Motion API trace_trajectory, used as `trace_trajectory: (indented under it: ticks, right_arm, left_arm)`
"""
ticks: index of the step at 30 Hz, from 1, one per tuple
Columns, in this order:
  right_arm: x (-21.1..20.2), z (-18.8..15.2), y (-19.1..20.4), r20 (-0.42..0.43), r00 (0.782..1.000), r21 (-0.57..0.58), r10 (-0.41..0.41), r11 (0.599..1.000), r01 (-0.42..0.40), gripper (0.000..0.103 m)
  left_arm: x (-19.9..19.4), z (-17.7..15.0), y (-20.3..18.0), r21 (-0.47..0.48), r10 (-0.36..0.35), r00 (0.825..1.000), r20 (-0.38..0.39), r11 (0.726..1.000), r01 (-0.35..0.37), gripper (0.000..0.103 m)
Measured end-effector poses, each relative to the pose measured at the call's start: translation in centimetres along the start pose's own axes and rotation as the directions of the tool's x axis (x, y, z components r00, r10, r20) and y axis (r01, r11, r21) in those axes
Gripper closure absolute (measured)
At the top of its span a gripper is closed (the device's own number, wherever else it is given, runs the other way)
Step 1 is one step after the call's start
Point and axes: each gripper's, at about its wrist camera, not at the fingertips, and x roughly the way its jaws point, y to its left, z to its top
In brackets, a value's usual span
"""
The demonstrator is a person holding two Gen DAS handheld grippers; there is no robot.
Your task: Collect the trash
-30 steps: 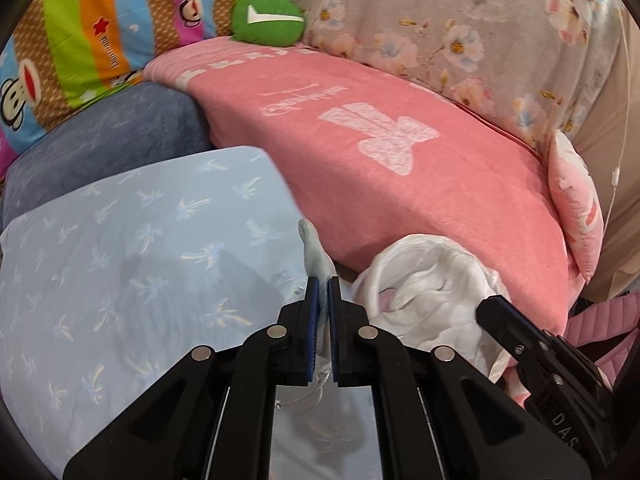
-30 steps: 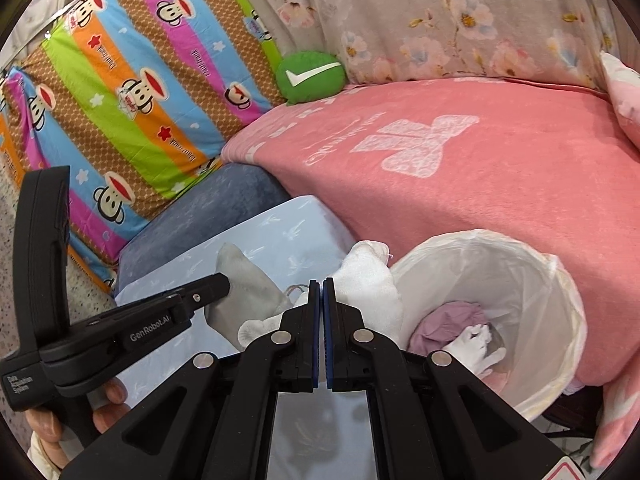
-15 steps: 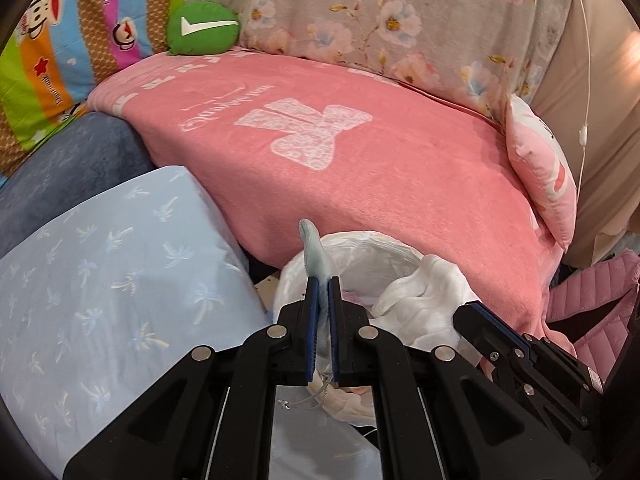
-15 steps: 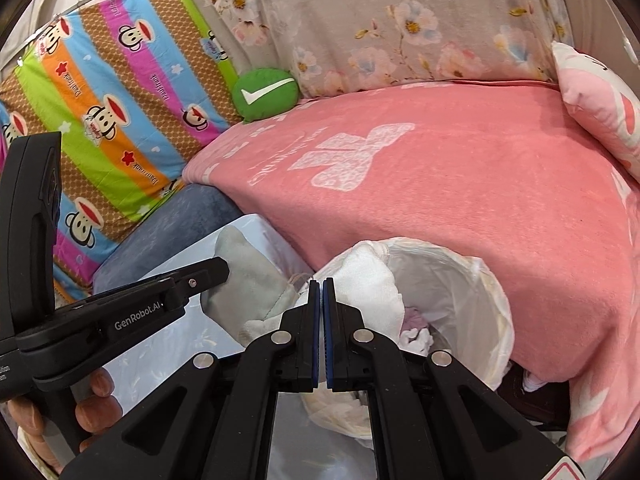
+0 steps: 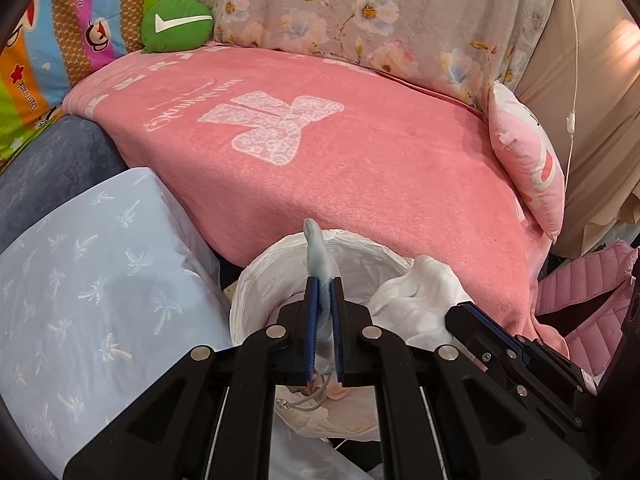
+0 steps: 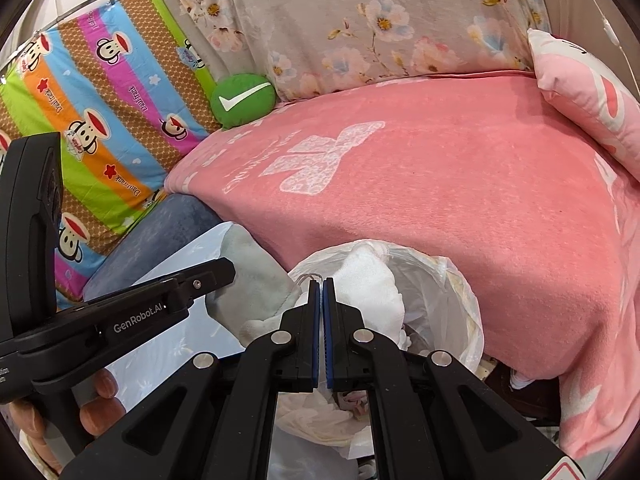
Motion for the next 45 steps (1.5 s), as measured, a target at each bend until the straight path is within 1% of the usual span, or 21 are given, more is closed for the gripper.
trace_trajectory:
  ticks: [2, 4, 6, 9, 11, 15, 17, 19, 23, 26, 29, 31, 32, 35, 37, 41, 45]
  right_arm:
    - [0.1, 0.1, 0.1, 0.0, 1.0, 0.0, -0.002, 1.0, 0.002, 0.101]
    - [0.1, 0.1, 0.3, 0.0, 1.0, 0.002, -0.005, 1.0, 0.005, 0.101]
    - [0.2, 0.1, 0.3, -0.003, 1.0, 0.002, -0.005, 1.0, 0.005, 0.1]
    - [0.2, 0.2, 0.3, 0.002, 1.0, 0.004, -0.009, 1.0, 0.009, 0.099]
    - [0.2, 0.3, 0.3, 0.0, 1.0, 0.007, -0.012, 1.0, 0.012, 0.094]
    - [0.2, 0.4, 0.7, -0.002, 1.0, -0.012, -0.028, 1.0, 0.028, 0.089]
    - [0.1, 0.4, 0.7, -0.002, 0.999, -0.023, -0.034, 0.999, 0.033, 0.083]
    - [-0.1, 0.3, 0.9, -0.001, 0.999, -0.037, -0.042, 0.998, 0.042, 0.081]
    - [-0.5, 0.1, 1.5, -0.002, 0.998, -0.07, -0.06, 0.996, 0.06, 0.071]
    - [-0.8, -0.2, 2.0, -0.009, 0.996, -0.1, -0.084, 0.992, 0.082, 0.069]
    - [-1.1, -0.7, 2.1, -0.019, 0.994, -0.119, -0.103, 0.988, 0.1, 0.068]
    - [-1.4, -1.1, 2.2, -0.021, 0.993, -0.127, -0.116, 0.986, 0.112, 0.062]
    - [-1.5, -1.2, 2.3, -0.021, 0.992, -0.132, -0.125, 0.984, 0.121, 0.062]
    - [-1.9, -1.8, 2.8, -0.015, 0.982, -0.169, -0.188, 0.968, 0.183, 0.054]
    - [-2.1, -2.2, 3.1, -0.016, 0.978, -0.194, -0.206, 0.961, 0.199, 0.051]
    - [-2.7, -2.9, 3.5, -0.023, 0.977, -0.22, -0.21, 0.955, 0.2, 0.044]
    - [-2.8, -3.5, 3.4, -0.044, 0.978, -0.222, -0.205, 0.956, 0.19, 0.04]
  left_arm:
    - [0.1, 0.0, 0.2, -0.008, -0.004, 1.0, -0.001, 1.0, 0.004, 0.083]
    - [-0.1, 0.0, 0.4, -0.018, 0.015, 1.0, 0.013, 1.0, -0.015, 0.053]
    - [-0.3, 0.0, 0.5, -0.025, 0.031, 0.999, 0.033, 0.999, -0.03, 0.042]
    - [-0.4, 0.0, 0.7, -0.023, 0.043, 0.998, 0.035, 0.999, -0.042, 0.041]
    - [-0.5, 0.0, 1.0, -0.022, 0.059, 0.998, 0.038, 0.998, -0.058, 0.04]
    - [-0.7, -0.2, 1.4, -0.026, 0.085, 0.995, 0.044, 0.996, -0.084, 0.039]
    - [-0.8, -0.5, 1.7, -0.029, 0.097, 0.994, 0.044, 0.995, -0.096, 0.039]
    - [-0.9, -0.8, 1.9, -0.029, 0.112, 0.993, 0.044, 0.993, -0.111, 0.039]
    - [-1.2, -1.4, 2.1, -0.024, 0.14, 0.989, 0.046, 0.99, -0.139, 0.038]
    - [-1.5, -1.8, 2.4, -0.023, 0.156, 0.987, 0.048, 0.988, -0.155, 0.037]
    - [-2.0, -2.3, 2.5, -0.017, 0.189, 0.98, 0.054, 0.982, -0.189, 0.034]
    - [-2.2, -2.6, 2.6, -0.017, 0.204, 0.977, 0.054, 0.979, -0.204, 0.03]
    - [-2.4, -2.8, 2.7, -0.016, 0.209, 0.976, 0.054, 0.978, -0.209, 0.03]
    - [-2.7, -3.4, 2.9, -0.015, 0.225, 0.973, 0.05, 0.974, -0.224, 0.027]
    - [-2.8, -3.8, 3.0, -0.016, 0.238, 0.97, 0.046, 0.971, -0.238, 0.025]
    - [-3.1, -4.7, 3.3, -0.023, 0.263, 0.964, 0.037, 0.965, -0.262, 0.025]
    - [-3.5, -5.5, 3.6, -0.037, 0.276, 0.961, 0.028, 0.961, -0.275, 0.024]
